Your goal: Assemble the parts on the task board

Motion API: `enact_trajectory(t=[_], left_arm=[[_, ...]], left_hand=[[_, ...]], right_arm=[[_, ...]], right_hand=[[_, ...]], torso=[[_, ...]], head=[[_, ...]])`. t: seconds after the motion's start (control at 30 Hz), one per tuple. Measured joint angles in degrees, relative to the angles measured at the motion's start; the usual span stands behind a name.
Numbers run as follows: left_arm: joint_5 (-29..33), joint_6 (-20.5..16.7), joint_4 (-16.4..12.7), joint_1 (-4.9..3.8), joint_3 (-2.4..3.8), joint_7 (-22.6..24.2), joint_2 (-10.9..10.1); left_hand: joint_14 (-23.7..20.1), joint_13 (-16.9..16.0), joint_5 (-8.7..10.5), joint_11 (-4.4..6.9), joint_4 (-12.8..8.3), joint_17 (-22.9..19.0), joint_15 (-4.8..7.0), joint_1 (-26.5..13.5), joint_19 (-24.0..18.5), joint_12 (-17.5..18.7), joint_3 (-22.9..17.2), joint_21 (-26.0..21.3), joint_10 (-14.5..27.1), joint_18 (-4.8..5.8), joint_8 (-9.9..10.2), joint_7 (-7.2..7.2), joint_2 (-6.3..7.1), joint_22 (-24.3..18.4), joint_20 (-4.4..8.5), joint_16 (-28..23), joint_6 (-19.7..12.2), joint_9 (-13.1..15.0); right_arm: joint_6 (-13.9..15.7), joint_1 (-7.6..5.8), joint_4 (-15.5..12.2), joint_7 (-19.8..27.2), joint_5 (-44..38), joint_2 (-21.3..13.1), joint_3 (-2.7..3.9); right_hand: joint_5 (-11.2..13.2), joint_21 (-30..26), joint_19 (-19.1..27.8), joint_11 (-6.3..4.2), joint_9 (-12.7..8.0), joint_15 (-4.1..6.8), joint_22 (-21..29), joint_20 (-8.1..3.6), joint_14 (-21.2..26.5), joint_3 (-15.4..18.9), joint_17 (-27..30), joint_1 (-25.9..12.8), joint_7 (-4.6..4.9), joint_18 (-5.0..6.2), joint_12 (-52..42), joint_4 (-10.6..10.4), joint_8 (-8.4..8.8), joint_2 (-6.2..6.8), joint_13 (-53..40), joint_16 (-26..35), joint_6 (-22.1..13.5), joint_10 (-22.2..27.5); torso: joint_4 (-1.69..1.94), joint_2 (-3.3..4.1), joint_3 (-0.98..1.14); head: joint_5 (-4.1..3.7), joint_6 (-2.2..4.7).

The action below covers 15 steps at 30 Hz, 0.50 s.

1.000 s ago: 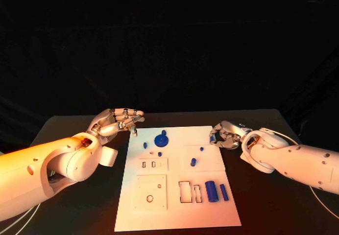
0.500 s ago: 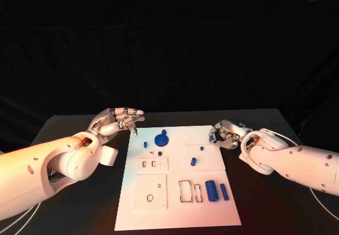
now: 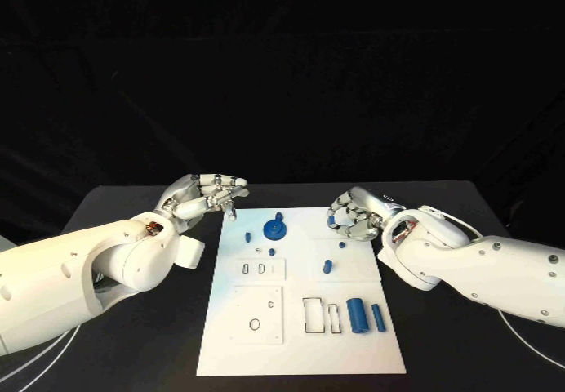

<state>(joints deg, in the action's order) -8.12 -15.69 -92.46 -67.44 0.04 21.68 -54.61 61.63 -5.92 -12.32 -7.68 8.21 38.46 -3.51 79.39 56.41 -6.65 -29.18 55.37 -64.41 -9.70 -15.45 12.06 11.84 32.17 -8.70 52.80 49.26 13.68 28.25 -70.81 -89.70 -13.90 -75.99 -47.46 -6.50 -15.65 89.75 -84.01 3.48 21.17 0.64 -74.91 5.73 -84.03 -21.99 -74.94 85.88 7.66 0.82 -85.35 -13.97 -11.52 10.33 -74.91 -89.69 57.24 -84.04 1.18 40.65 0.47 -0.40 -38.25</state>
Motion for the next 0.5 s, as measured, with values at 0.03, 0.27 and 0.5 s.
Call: enact_trajectory(t=[0.03,0.27,0.5], left_arm=[[0.00,0.00,0.13,0.00,0.00,-0.02,0.11],[-0.33,-0.12,1.41,0.00,0.00,-0.28,0.91],[-0.68,-0.31,2.24,-0.01,-0.02,-0.64,1.54]], left_hand=[[0.00,-0.01,0.00,0.00,0.00,-0.01,0.00,-0.04,-0.02,0.00,0.00,0.05,0.00,0.00,0.00,0.00,0.01,0.02,-0.02,0.00,0.00,0.01],[0.00,-0.13,0.21,0.00,0.26,-0.10,0.00,-1.23,-0.21,0.00,0.26,0.27,0.00,0.00,0.00,0.00,0.32,0.11,-0.20,0.23,0.00,0.15],[0.00,-0.18,0.20,0.00,0.26,-0.10,0.00,-1.23,-0.31,0.00,0.26,0.27,0.00,0.00,0.00,0.00,0.32,0.13,-0.10,0.22,0.00,0.16]], right_arm=[[0.05,-0.01,-0.54,-0.78,-0.21,0.67,0.00],[0.35,0.45,-3.36,-5.21,-1.77,6.31,-0.16],[0.49,1.87,-3.44,-8.51,-4.33,11.32,-0.61]], right_hand=[[-0.01,0.00,0.00,0.00,0.00,0.00,0.00,0.00,0.00,0.00,0.00,0.00,0.00,0.00,0.00,0.00,0.00,0.00,0.00,0.00,0.00,0.00],[-0.01,0.00,0.00,0.00,0.00,0.00,0.00,0.00,0.00,-0.15,0.01,0.00,0.00,0.00,0.00,0.16,0.01,0.00,0.00,0.00,-0.01,0.00],[1.18,0.00,0.00,-0.21,0.04,0.00,-0.04,0.01,0.00,-1.37,0.01,-0.01,0.01,0.00,0.00,0.67,0.01,0.00,0.00,0.00,-0.03,0.19]], torso=[[-0.01,-0.02,-0.03],[0.12,-0.29,-0.19],[0.24,-0.51,-0.30]], head=[[0.18,-0.11],[1.25,-0.74],[2.13,-1.26]])
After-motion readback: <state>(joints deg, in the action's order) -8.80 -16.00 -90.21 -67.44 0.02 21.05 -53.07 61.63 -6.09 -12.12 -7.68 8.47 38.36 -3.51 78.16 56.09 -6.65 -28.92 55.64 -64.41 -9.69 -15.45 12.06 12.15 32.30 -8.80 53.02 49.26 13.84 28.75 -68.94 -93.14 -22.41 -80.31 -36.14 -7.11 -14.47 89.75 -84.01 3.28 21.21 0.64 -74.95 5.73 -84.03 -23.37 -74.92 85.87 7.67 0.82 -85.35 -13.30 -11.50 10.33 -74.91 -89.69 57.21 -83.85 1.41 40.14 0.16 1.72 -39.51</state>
